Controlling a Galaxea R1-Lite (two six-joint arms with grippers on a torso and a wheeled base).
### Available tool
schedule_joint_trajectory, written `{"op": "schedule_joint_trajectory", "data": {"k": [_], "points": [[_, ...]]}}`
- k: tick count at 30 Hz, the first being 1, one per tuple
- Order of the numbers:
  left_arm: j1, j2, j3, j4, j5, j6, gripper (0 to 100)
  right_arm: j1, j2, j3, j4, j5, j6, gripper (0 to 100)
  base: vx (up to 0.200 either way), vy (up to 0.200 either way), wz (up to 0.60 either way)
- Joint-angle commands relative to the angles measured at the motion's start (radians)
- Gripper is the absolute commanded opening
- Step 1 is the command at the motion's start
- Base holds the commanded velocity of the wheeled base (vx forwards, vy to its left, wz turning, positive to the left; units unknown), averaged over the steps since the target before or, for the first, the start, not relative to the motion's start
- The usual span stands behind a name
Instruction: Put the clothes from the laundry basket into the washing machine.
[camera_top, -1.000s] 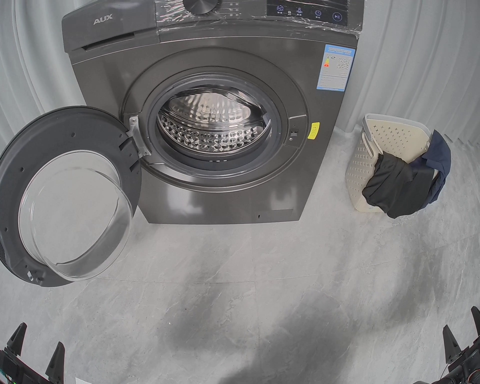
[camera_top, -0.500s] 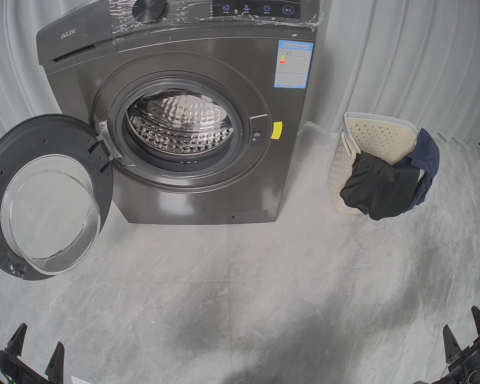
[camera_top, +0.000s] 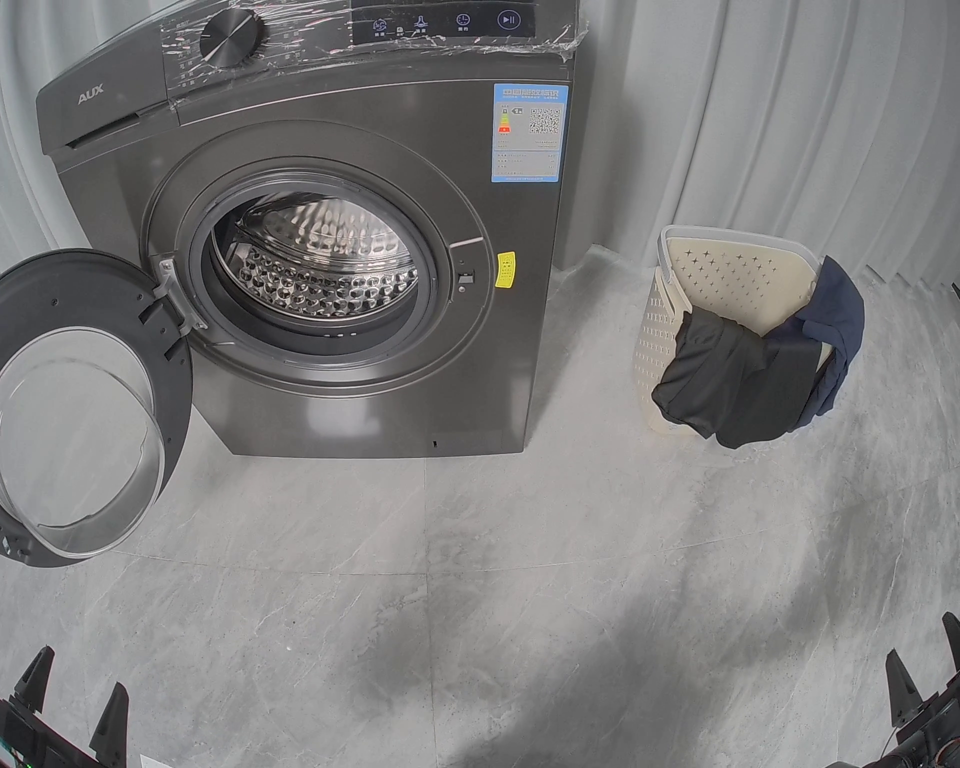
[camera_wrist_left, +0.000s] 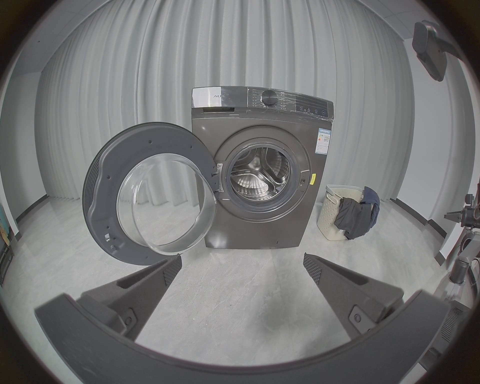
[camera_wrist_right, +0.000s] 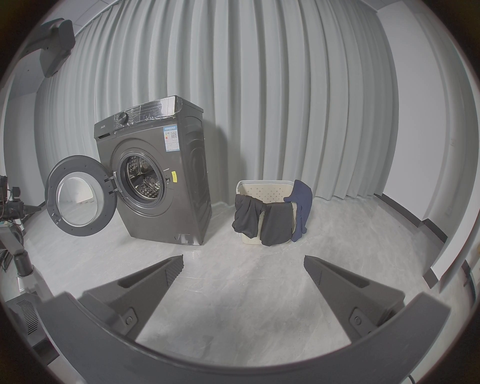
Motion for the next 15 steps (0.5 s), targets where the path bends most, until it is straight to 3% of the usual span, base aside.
{"op": "schedule_joint_trajectory", "data": {"k": [1, 5, 15], "points": [[0.0, -0.013, 0.015, 0.0, 0.0, -0.002, 100, 0.001, -0.001, 0.016, 0.0, 0.001, -0.001, 100, 0.2, 0.0, 0.0], [0.0, -0.013, 0.015, 0.0, 0.0, -0.002, 100, 0.001, -0.001, 0.016, 0.0, 0.001, -0.001, 100, 0.2, 0.0, 0.0], [0.0, -0.013, 0.015, 0.0, 0.002, -0.001, 100, 0.001, -0.001, 0.016, 0.0, 0.001, -0.001, 100, 0.0, -0.02, 0.0]]}}
